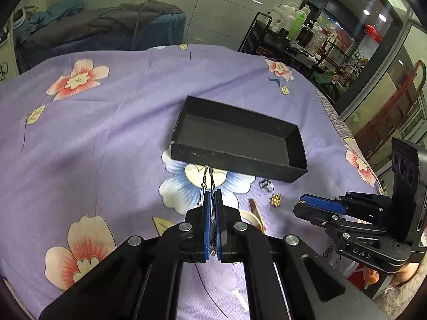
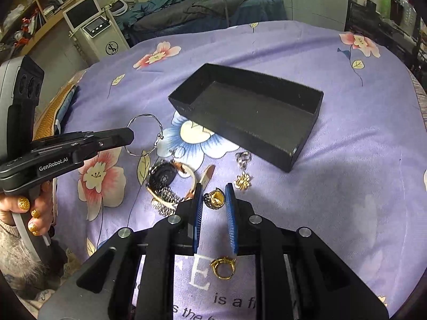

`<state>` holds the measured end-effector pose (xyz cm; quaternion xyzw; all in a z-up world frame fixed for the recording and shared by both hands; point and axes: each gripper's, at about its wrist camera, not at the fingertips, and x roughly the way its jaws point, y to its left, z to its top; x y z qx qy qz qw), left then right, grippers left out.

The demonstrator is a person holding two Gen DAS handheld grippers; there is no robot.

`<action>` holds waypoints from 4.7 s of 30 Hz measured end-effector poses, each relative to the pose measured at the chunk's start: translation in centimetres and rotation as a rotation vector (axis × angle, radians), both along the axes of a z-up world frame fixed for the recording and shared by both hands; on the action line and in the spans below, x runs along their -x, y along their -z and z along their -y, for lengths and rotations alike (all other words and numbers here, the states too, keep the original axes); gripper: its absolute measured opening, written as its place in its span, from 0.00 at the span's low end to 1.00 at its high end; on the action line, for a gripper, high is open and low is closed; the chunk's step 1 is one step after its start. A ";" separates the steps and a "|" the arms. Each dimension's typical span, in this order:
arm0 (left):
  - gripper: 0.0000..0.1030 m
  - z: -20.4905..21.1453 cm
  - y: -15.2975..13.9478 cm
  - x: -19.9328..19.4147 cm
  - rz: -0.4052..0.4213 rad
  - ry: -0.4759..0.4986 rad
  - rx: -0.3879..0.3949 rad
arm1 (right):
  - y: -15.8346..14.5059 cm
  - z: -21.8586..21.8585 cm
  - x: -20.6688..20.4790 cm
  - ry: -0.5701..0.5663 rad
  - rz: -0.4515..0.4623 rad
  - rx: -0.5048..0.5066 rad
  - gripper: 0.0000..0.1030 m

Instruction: Organize jewelry

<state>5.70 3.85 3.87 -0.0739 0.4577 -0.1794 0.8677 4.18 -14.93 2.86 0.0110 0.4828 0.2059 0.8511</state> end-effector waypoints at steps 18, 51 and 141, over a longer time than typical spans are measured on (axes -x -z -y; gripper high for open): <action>0.14 5.6 1.8 -7.0 0.044 0.058 -0.190 | 0.0 0.8 -7.2 0.105 0.080 0.121 0.33; 0.83 2.9 5.1 5.6 -0.009 -0.039 -0.214 | 4.1 0.4 6.9 0.024 -0.006 0.186 0.56; 0.35 4.8 -1.1 -4.7 0.175 -0.034 -0.182 | -1.3 2.2 -5.3 0.095 0.105 0.078 0.25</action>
